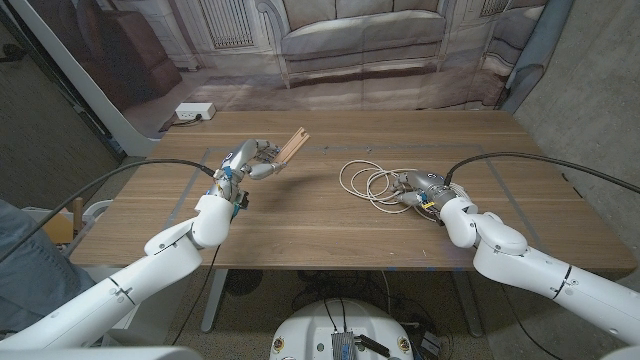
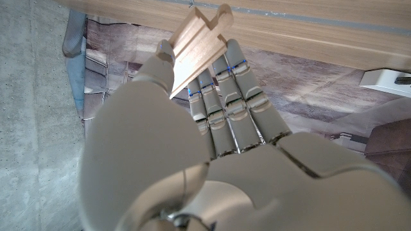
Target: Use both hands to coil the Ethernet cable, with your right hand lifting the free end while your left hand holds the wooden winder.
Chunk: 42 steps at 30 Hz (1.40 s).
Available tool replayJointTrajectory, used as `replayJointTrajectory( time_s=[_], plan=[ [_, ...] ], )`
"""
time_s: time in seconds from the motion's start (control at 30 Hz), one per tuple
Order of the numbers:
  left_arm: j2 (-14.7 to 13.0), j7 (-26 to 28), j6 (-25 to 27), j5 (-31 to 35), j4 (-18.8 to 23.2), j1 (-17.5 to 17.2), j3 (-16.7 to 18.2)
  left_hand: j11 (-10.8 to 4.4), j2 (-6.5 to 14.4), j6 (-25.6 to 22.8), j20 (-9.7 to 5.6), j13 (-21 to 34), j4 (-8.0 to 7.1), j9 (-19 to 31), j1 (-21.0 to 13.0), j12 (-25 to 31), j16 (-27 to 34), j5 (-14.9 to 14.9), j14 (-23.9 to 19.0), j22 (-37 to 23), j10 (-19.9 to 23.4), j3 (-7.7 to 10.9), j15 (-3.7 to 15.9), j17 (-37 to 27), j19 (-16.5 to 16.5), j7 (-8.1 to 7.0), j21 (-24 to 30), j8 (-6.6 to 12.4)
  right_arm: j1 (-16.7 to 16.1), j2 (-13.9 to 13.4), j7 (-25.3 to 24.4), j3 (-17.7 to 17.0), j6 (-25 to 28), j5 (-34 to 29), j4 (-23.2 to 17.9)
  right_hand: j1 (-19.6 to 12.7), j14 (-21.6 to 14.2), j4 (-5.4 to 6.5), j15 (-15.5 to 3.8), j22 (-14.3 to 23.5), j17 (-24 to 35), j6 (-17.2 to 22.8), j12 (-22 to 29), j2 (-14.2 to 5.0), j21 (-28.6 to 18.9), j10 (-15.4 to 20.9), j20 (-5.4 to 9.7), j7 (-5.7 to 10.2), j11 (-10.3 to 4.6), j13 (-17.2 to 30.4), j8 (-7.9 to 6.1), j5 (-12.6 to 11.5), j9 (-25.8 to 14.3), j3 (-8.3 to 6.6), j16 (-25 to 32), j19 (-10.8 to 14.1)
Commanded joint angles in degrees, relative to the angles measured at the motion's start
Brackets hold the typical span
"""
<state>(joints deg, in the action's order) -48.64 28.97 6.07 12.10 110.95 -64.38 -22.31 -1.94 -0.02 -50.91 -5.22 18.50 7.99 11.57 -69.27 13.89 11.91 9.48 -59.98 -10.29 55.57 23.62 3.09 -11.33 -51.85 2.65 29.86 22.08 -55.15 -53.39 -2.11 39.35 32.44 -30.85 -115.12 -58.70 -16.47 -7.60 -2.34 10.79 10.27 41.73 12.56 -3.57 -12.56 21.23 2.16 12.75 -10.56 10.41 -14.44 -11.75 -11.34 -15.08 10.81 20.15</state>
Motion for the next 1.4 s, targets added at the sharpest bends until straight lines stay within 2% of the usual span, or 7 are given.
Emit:
replayJointTrajectory(
  time_s=[0.03,0.07,0.23,0.4,0.93,1.1,1.4],
  plan=[
    [0.1,-0.5,0.7,0.1,0.0,0.5,-0.3,-6.97,3.5,-9.6,-0.18,0.1,-0.83,0.2,-2.3,-0.3,0.3,0.4,-6.4,-0.1,7.0,2.09,9.31,-0.2,0.0,-4.64,0.0,0.73,-0.2,1.1,-2.8,0.5,-1.6,-1.4,2.8,-0.3,-2.0,0.05,-4.81,0.3,0.2,4.3,0.9,-0.21,-0.6,2.7,5.05,-0.06,-0.32,0.1,-0.94,-0.1,-0.1,1.26,0.6,1.5],
    [0.1,-0.5,0.8,0.1,0.1,0.5,-0.3,-6.95,3.5,-9.6,-0.16,0.1,-0.84,0.2,-2.3,-0.3,0.3,0.4,-6.4,-0.1,7.1,2.09,9.29,-0.2,0.0,-4.65,0.0,0.73,-0.3,1.2,-3.2,0.5,-1.7,-1.5,3.0,-0.2,-2.6,0.08,-5.01,0.3,0.2,6.1,1.1,-0.18,-0.7,3.4,5.19,-0.05,-0.73,0.1,-1.24,-0.1,-0.1,1.70,0.6,1.9],
    [0.2,-0.5,1.1,0.2,0.2,0.6,-0.5,-6.88,3.5,-9.6,-0.12,0.2,-0.86,0.2,-2.2,-0.3,0.2,0.4,-6.2,-0.1,7.1,2.12,9.24,-0.2,0.1,-4.63,0.0,0.74,-0.8,1.4,-5.1,-0.1,-2.8,-1.6,3.5,-0.2,-4.8,0.38,-5.83,0.4,0.2,15.1,2.2,-0.63,-1.4,8.0,5.78,-0.14,-0.71,0.0,-3.02,-0.2,-0.1,3.50,0.7,3.9],
    [0.3,-0.6,1.7,0.3,0.5,0.6,-0.6,-7.01,3.5,-9.5,-0.11,0.3,-0.88,0.2,-2.2,-0.5,0.2,0.4,-6.2,-0.1,7.1,2.13,9.24,-0.2,0.1,-4.66,0.0,0.70,-1.0,1.2,-5.9,-0.5,-3.6,-1.6,3.4,0.1,-6.7,0.65,-6.61,0.5,0.3,18.7,2.5,-1.04,-1.8,10.1,6.23,-0.24,-0.82,0.0,-3.73,-0.2,-0.2,4.14,0.9,5.2],
    [0.4,-0.2,3.8,1.1,1.8,0.7,-0.9,-6.77,3.5,-9.6,-0.03,0.5,-0.88,0.1,-2.1,-0.8,0.3,0.4,-6.2,-0.1,7.1,2.27,9.30,-0.2,0.2,-4.61,0.0,0.71,-1.7,0.2,-6.3,-2.5,-4.8,-1.5,0.9,0.7,-7.4,1.19,-6.68,0.7,0.4,20.6,2.3,-1.59,-1.9,11.1,6.37,-0.18,-0.97,-0.1,-3.74,-0.2,-0.1,4.65,0.7,5.5],
    [0.2,-0.6,5.1,1.8,2.9,1.0,-1.0,-6.72,3.5,-9.6,-0.02,0.6,-0.85,0.1,-2.0,-0.7,0.3,0.4,-6.4,-0.1,7.3,2.31,9.24,-0.1,0.3,-4.47,0.0,0.70,-2.6,-0.2,-7.0,-3.3,-4.4,-1.8,-0.7,0.8,-7.4,1.28,-6.72,0.7,0.5,20.6,2.1,-1.69,-1.9,10.9,6.36,-0.19,-1.00,-0.1,-3.57,-0.2,-0.1,4.77,0.6,5.5],
    [1.4,1.0,8.8,4.1,5.6,1.6,-1.5,-6.53,3.6,-9.6,-0.15,1.0,-0.73,0.2,-2.2,-0.6,0.6,0.4,-6.9,0.0,7.8,2.48,9.31,-0.3,-0.1,-4.12,0.2,0.69,-5.2,-1.6,-8.3,-4.8,-3.8,-2.5,-4.3,0.8,-7.1,1.31,-6.77,0.7,0.5,21.5,1.8,-1.92,-1.8,10.9,6.41,-0.73,-0.90,0.0,-3.59,-0.3,-0.2,4.92,0.3,5.1]
  ],
)
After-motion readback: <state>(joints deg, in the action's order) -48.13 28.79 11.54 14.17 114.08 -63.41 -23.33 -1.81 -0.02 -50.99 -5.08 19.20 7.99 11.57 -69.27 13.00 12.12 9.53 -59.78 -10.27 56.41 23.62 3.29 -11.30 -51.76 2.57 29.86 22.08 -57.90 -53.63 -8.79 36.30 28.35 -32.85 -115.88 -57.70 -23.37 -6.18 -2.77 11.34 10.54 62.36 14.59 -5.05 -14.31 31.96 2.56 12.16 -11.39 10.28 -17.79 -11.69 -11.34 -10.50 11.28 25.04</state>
